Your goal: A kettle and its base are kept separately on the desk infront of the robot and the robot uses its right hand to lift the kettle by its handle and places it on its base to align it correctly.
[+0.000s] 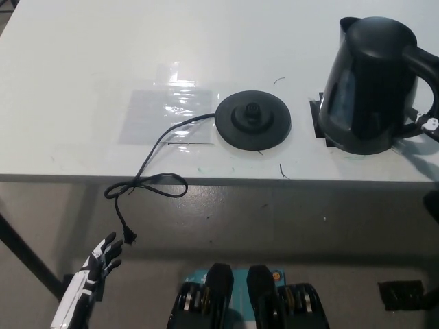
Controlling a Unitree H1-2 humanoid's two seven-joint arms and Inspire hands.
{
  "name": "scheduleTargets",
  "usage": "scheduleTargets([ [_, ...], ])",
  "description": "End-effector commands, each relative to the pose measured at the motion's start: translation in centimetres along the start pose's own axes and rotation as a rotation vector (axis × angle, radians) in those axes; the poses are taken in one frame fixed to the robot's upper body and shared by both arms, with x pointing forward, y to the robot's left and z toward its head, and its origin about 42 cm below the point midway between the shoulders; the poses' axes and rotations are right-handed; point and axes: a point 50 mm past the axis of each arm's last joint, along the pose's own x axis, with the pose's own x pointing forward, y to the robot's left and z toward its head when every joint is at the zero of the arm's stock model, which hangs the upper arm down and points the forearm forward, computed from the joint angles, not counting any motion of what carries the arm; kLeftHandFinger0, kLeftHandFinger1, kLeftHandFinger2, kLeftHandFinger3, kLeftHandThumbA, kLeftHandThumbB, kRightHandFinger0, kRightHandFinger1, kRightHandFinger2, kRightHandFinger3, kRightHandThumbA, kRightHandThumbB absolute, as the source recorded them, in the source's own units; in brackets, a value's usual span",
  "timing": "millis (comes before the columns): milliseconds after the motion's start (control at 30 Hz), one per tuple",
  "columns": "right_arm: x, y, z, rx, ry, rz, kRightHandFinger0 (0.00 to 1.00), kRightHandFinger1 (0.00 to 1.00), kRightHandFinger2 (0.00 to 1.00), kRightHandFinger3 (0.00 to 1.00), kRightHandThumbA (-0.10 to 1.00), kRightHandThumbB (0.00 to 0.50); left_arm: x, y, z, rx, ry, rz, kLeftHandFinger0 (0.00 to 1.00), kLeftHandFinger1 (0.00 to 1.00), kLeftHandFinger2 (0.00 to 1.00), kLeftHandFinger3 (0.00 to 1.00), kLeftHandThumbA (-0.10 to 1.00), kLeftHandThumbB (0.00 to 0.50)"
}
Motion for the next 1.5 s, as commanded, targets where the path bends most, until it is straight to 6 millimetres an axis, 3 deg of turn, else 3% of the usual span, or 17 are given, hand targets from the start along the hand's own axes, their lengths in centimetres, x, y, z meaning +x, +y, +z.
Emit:
scheduleTargets([
  [0, 2.9, 0.1, 2.9, -0.042, -0.098, 0.026, 1.0, 1.0, 1.0, 1.0, 0.97, 0.193, 0.5, 0.3, 0.9, 0.03, -0.024, -0.021, 1.0, 1.0, 1.0, 1.0, 1.0, 0.35],
  [233, 3.7, -0.2, 2.3, -0.054, -0.077, 0.015, 1.0, 1.0, 1.0, 1.0, 0.94, 0.21, 0.5, 0.5, 0.9, 0.024, -0.028, -0.018, 1.0, 1.0, 1.0, 1.0, 1.0, 0.332],
  [300, 3.8, -0.2, 2.5, -0.039, -0.094, -0.002, 1.0, 1.0, 1.0, 1.0, 0.93, 0.155, 0.6, 0.5, 0.9, 0.021, -0.03, -0.017, 1.0, 1.0, 1.0, 1.0, 1.0, 0.341],
  [333, 3.9, -0.2, 2.7, -0.042, -0.115, -0.028, 1.0, 1.0, 1.0, 1.0, 0.89, 0.217, 0.7, 0.5, 0.9, 0.02, -0.031, -0.019, 1.0, 1.0, 1.0, 1.0, 1.0, 0.344],
  [367, 3.9, -0.1, 2.8, -0.047, -0.137, -0.059, 1.0, 1.0, 1.0, 1.0, 0.86, 0.218, 0.7, 0.5, 0.9, 0.021, -0.032, -0.022, 1.0, 1.0, 1.0, 1.0, 1.0, 0.344],
  [400, 3.9, -0.1, 2.9, -0.042, -0.149, -0.082, 1.0, 1.0, 1.0, 1.0, 0.79, 0.27, 0.7, 0.5, 0.9, 0.02, -0.032, -0.023, 1.0, 1.0, 1.0, 1.0, 1.0, 0.344],
  [433, 3.9, -0.1, 3.2, -0.012, -0.188, -0.164, 0.8, 0.74, 0.68, 0.78, 0.59, 0.218, 0.7, 0.5, 0.8, 0.017, -0.033, -0.024, 1.0, 1.0, 1.0, 1.0, 1.0, 0.342],
  [467, 4.1, 0.0, 3.5, -0.002, -0.202, -0.206, 0.28, 0.29, 0.41, 0.51, 0.35, 0.23, 0.7, 0.5, 0.8, 0.017, -0.035, -0.023, 1.0, 1.0, 1.0, 1.0, 1.0, 0.339],
  [500, 4.2, 0.1, 3.8, -0.003, -0.211, -0.24, 0.17, 0.22, 0.36, 0.47, 0.25, 0.226, 0.8, 0.5, 0.8, 0.018, -0.035, -0.022, 1.0, 1.0, 1.0, 1.0, 1.0, 0.338],
  [533, 4.3, 0.1, 4.0, -0.027, -0.222, -0.268, 0.03, 0.06, 0.25, 0.33, 0.09, 0.206, 0.9, 0.5, 0.9, 0.018, -0.035, -0.022, 1.0, 1.0, 1.0, 1.0, 1.0, 0.337],
  [567, 4.4, 0.2, 4.4, -0.031, -0.23, -0.293, 0.01, 0.01, 0.24, 0.31, -0.06, 0.196, 0.9, 0.5, 0.9, 0.016, -0.04, -0.023, 1.0, 1.0, 1.0, 1.0, 1.0, 0.328],
  [600, 4.5, 0.3, 4.7, -0.021, -0.237, -0.303, 0.0, 0.06, 0.4, 0.45, -0.1, 0.174, 0.9, 0.6, 0.9, 0.02, -0.04, -0.023, 1.0, 1.0, 1.0, 1.0, 1.0, 0.332],
  [700, 4.5, 0.3, 4.9, -0.013, -0.237, -0.317, 0.0, 0.14, 0.55, 0.65, -0.1, 0.162, 0.9, 0.7, 0.9, 0.034, -0.047, -0.029, 1.0, 1.0, 1.0, 1.0, 1.0, 0.312],
  [1167, 4.5, 0.7, 5.3, 0.02, -0.266, -0.301, 0.0, 0.19, 0.6, 0.66, -0.1, 0.157, 1.3, 1.1, 1.0, 0.035, -0.044, -0.041, 1.0, 1.0, 1.0, 1.0, 1.0, 0.311],
  [1333, 4.5, 1.1, 5.5, 0.001, -0.274, -0.319, 0.0, 0.18, 0.59, 0.62, -0.1, 0.144, 1.2, 1.0, 0.9, 0.029, -0.036, -0.041, 1.0, 1.0, 1.0, 1.0, 1.0, 0.315],
  [1467, 4.7, 2.1, 6.6, 0.055, -0.316, -0.348, 0.0, 0.19, 0.61, 0.66, -0.1, 0.115, 1.3, 0.9, 0.8, 0.026, -0.04, -0.042, 1.0, 1.0, 1.0, 1.0, 1.0, 0.306],
])
